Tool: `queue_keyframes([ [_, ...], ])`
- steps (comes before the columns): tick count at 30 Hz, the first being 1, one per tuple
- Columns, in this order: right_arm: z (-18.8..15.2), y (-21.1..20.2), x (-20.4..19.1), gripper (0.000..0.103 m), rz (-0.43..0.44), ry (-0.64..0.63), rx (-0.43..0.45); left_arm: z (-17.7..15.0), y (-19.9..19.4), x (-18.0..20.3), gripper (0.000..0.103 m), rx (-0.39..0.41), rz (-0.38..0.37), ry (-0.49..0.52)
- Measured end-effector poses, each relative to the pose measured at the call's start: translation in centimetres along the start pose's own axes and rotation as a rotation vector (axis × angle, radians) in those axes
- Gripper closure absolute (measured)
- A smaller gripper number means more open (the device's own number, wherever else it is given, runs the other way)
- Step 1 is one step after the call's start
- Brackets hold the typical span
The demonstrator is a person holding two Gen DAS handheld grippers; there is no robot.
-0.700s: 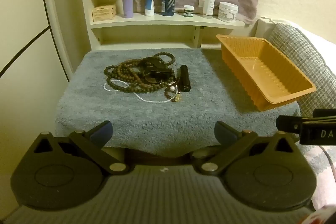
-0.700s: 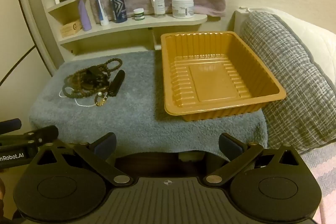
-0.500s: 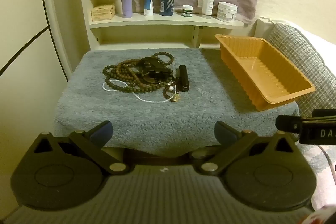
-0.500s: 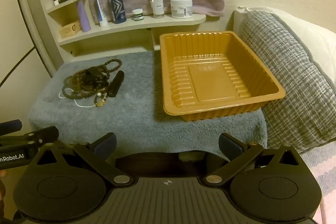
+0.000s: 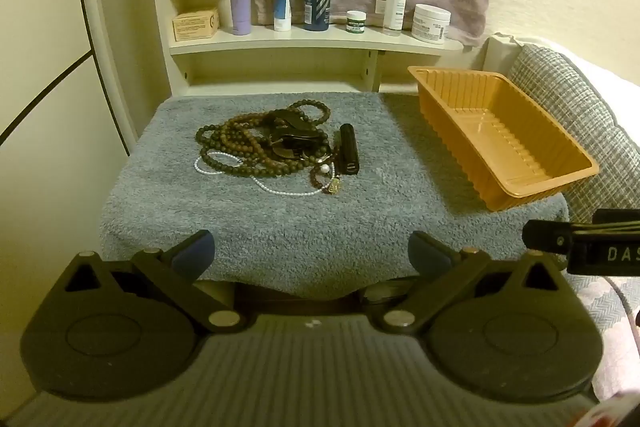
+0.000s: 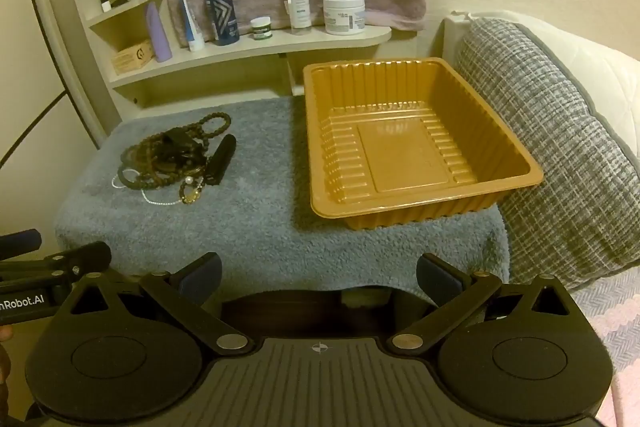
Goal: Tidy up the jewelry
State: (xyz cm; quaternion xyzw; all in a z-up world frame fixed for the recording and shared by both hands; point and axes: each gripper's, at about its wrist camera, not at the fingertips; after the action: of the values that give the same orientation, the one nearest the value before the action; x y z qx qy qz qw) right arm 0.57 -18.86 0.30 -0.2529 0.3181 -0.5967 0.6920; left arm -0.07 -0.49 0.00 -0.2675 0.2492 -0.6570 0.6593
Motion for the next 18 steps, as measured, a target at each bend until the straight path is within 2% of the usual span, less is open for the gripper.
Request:
queue_keyframes([
  [18, 0.06, 0.02, -0.25, 0.000, 0.001, 0.001, 0.002, -0.01, -0.03, -0.01, 0.001, 0.000, 0.001, -0.001],
])
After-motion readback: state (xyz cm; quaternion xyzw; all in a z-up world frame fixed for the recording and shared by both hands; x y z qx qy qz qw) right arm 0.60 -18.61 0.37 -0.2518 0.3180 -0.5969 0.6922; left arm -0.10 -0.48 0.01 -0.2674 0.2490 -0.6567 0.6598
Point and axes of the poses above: each gripper's, at about its wrist camera, not at the fingertips, and y roughly the way its jaws point, x to its right, z to its top
